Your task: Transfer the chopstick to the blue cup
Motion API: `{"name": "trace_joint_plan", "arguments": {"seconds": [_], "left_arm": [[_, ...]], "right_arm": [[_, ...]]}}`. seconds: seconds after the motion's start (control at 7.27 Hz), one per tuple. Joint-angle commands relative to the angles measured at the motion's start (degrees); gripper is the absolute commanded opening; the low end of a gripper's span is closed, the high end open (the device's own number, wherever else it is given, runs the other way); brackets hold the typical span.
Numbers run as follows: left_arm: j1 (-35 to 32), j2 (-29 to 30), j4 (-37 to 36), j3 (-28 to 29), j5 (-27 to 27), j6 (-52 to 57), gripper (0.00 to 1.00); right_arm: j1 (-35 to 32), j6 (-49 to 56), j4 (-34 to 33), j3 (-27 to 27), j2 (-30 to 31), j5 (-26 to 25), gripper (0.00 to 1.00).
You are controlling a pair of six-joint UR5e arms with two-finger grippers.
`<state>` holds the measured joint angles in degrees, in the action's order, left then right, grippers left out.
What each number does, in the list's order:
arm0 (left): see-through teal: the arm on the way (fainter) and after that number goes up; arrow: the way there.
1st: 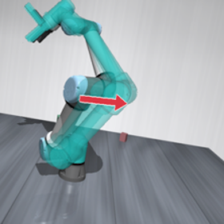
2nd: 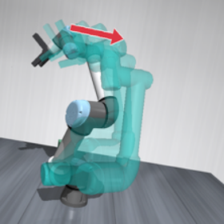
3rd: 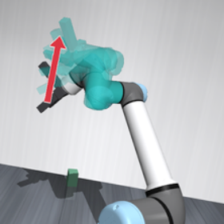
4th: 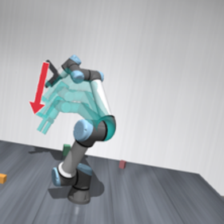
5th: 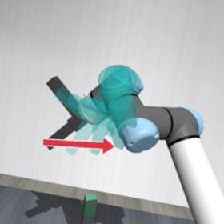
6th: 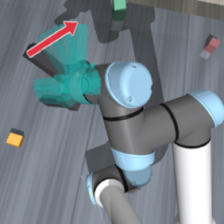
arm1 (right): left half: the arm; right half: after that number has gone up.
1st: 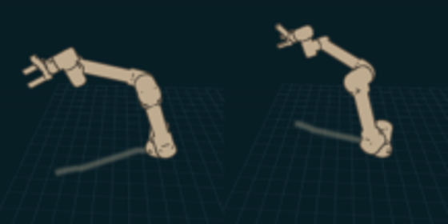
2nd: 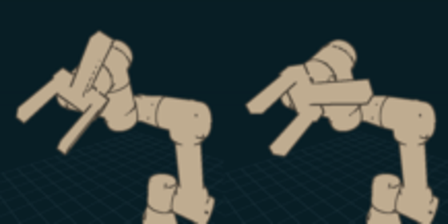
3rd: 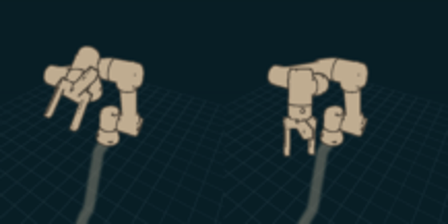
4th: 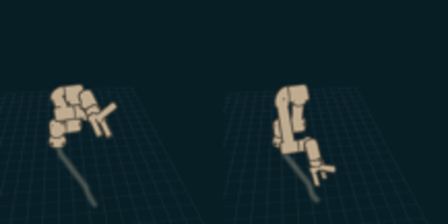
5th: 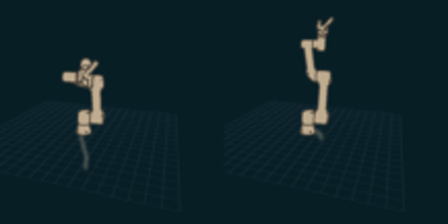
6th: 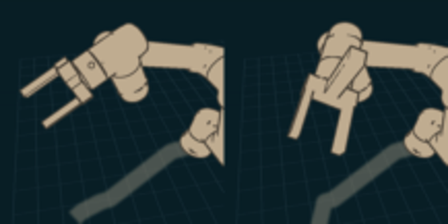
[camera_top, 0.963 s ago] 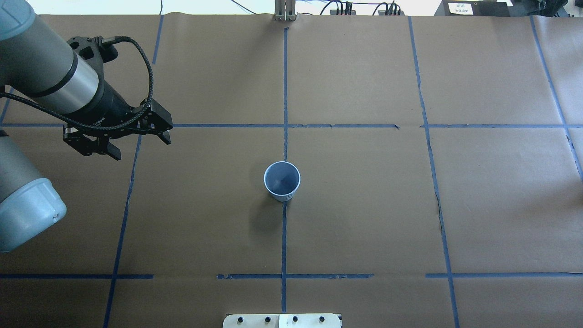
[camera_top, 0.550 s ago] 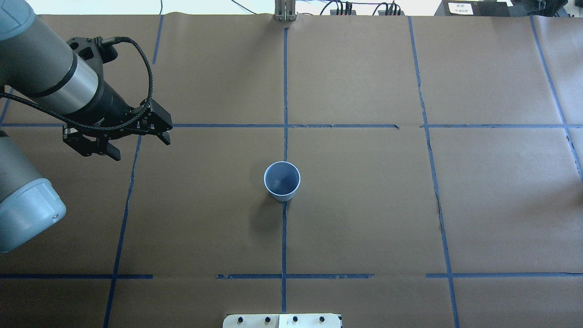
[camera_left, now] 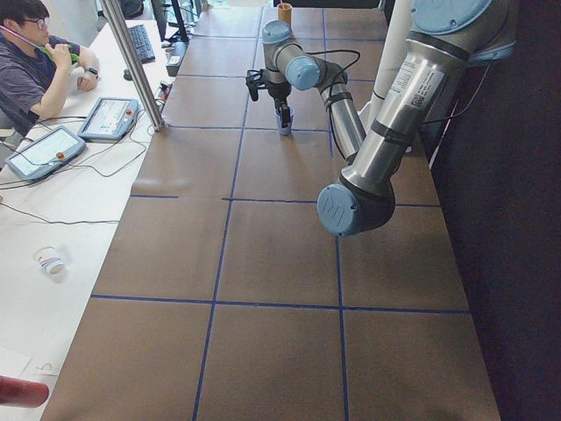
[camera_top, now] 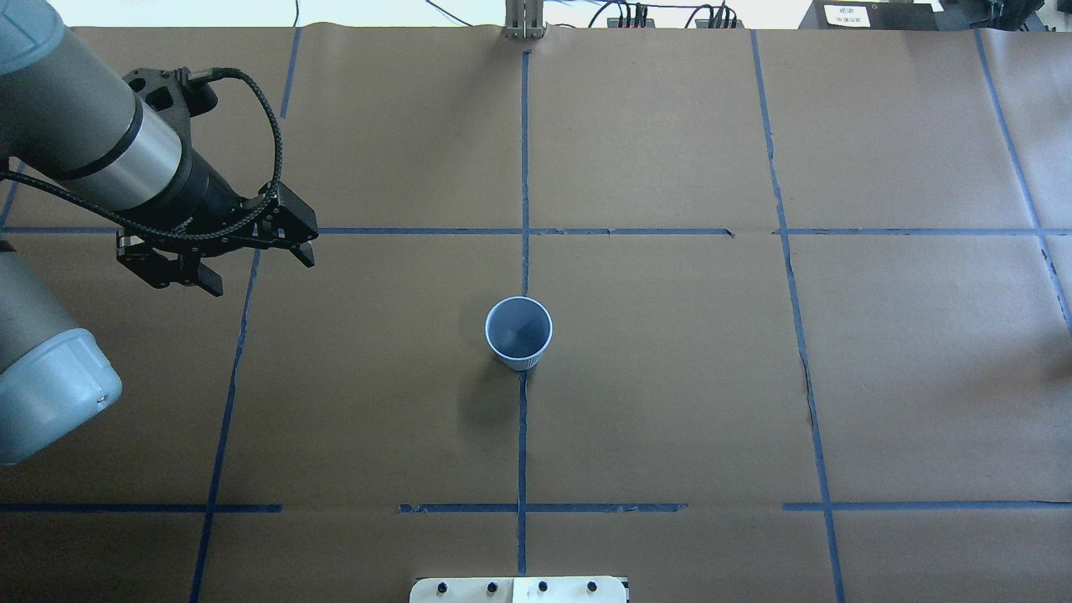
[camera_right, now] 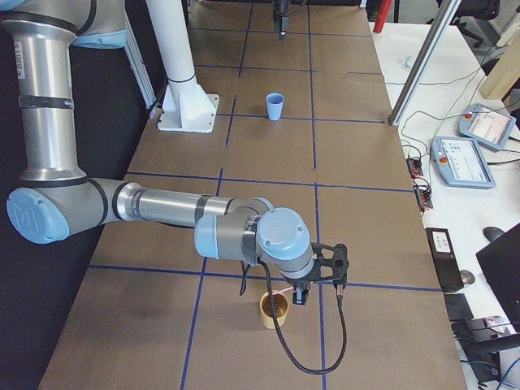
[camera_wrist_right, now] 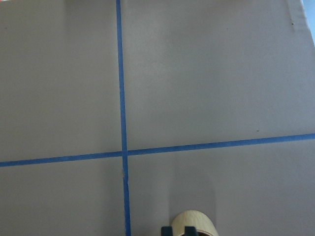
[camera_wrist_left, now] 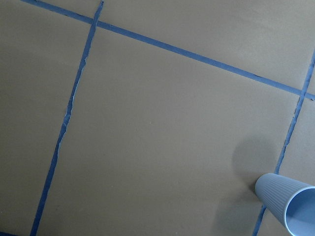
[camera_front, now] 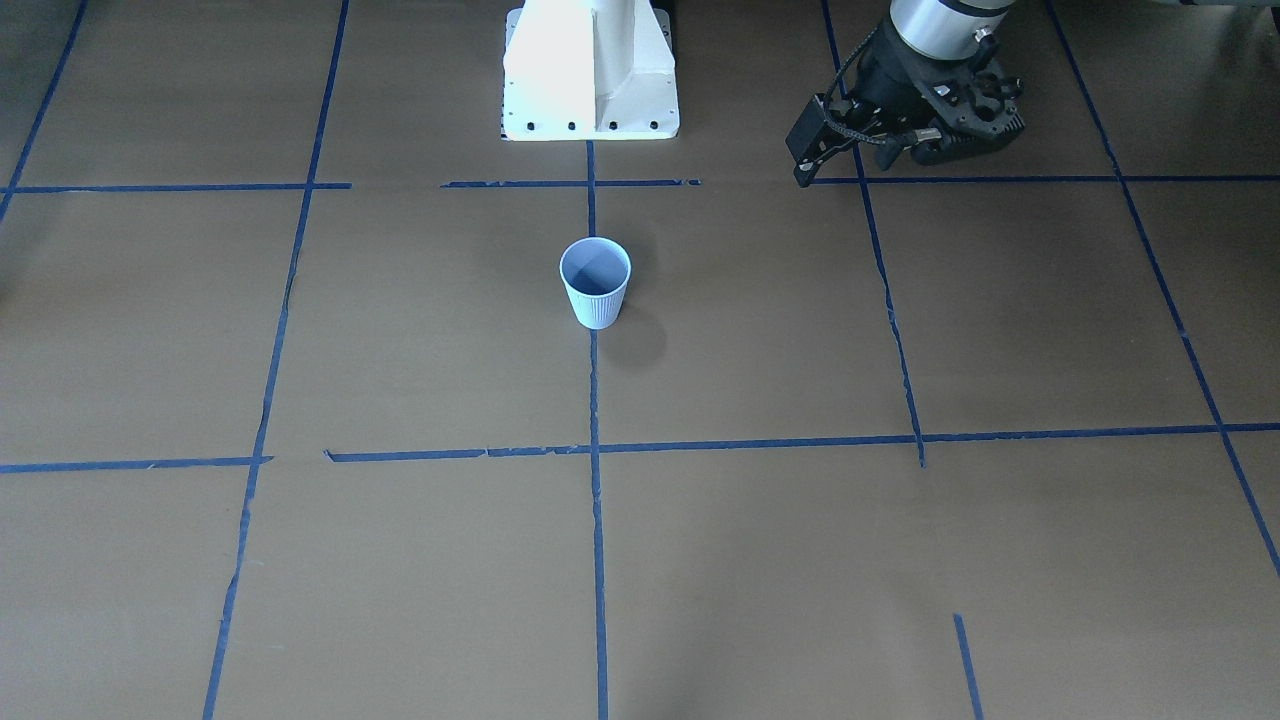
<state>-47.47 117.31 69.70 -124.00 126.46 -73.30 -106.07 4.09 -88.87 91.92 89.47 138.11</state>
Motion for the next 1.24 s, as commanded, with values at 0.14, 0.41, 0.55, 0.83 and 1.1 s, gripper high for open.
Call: {"name": "trace_joint_plan", "arguments": {"seconds": [0.14, 0.41, 0.55, 0.83, 1.1], "left_arm": [[0.01, -0.06, 0.09, 0.07, 0.01, 0.0, 1.0], [-0.08, -0.24, 0.0, -0.01, -0.16, 0.7, 1.0], [-0.17, -0.24, 0.09, 0.07, -0.16, 0.88, 1.0], [-0.6, -1.37, -0.09, 0.16, -0.86, 4.62, 1.0], [-4.89, -5.05, -0.18, 1.12, -0.52, 18.3, 1.0]], "right_arm": [[-0.28, 3.91, -18.63, 15.97, -2.88, -6.27, 0.0], [2.17, 2.69, -38.75, 17.95, -19.26, -5.92, 0.0], [5.92, -0.63, -40.05, 18.73, -22.99, -4.26, 0.0], [17.68, -22.51, -39.54, 21.45, -30.27, -2.93, 0.0], [28.77, -41.96, -31.95, 22.6, -35.76, -3.8, 0.0]]}}
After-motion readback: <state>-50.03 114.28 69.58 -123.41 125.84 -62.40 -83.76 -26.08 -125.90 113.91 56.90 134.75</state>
